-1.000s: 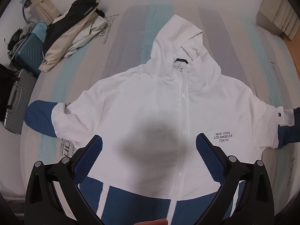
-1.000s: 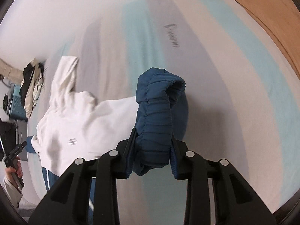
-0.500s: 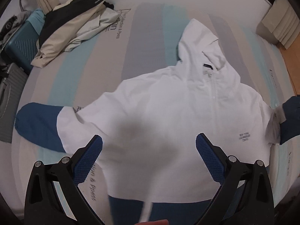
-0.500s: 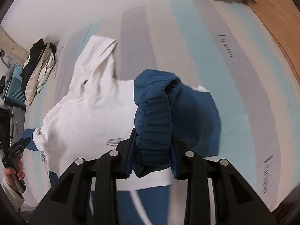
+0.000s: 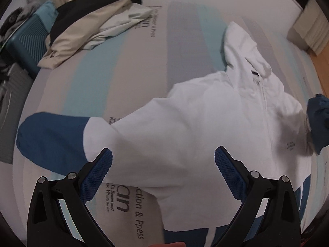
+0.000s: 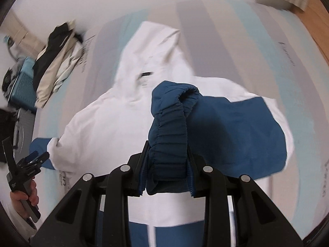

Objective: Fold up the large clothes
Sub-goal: 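Lift the cuff with the right gripper and carry it across the jacket body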

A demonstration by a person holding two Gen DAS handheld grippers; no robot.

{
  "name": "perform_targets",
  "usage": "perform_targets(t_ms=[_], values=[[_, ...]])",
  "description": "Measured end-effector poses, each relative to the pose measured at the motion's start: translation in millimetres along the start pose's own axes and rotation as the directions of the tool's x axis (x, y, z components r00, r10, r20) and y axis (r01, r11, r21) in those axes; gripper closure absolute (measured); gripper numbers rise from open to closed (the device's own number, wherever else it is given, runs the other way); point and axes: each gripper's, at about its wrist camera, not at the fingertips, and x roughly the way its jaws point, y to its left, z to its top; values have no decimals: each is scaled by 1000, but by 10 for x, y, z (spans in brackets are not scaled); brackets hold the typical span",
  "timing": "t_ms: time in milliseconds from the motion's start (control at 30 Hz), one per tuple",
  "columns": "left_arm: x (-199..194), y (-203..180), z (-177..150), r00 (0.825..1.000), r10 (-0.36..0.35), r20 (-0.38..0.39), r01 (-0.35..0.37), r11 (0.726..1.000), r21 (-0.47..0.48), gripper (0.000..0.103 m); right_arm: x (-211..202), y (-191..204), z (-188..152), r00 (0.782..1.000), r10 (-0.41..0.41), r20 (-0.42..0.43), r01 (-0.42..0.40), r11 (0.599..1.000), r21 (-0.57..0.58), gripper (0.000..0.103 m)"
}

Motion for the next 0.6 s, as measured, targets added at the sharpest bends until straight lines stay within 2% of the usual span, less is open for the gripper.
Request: perform_targets(t_ms=[100, 233, 467, 600], values=[[9, 222, -83, 1000, 10, 22, -9, 999, -35, 6, 169, 324, -8, 999, 32, -6, -33, 999, -37, 75], [29, 463, -141, 998, 45, 51, -43, 998, -35, 6, 412, 853, -35, 996, 82, -18, -84, 990, -109, 75], [172, 790, -143, 996, 55, 65, -53, 998, -39, 6, 893, 1737, -169, 994, 98, -56, -109, 959, -260, 75], [296, 942, -166, 996, 64, 64, -62, 998, -33, 6, 1227, 2101, -323, 992, 87, -90, -111, 941, -319, 75]])
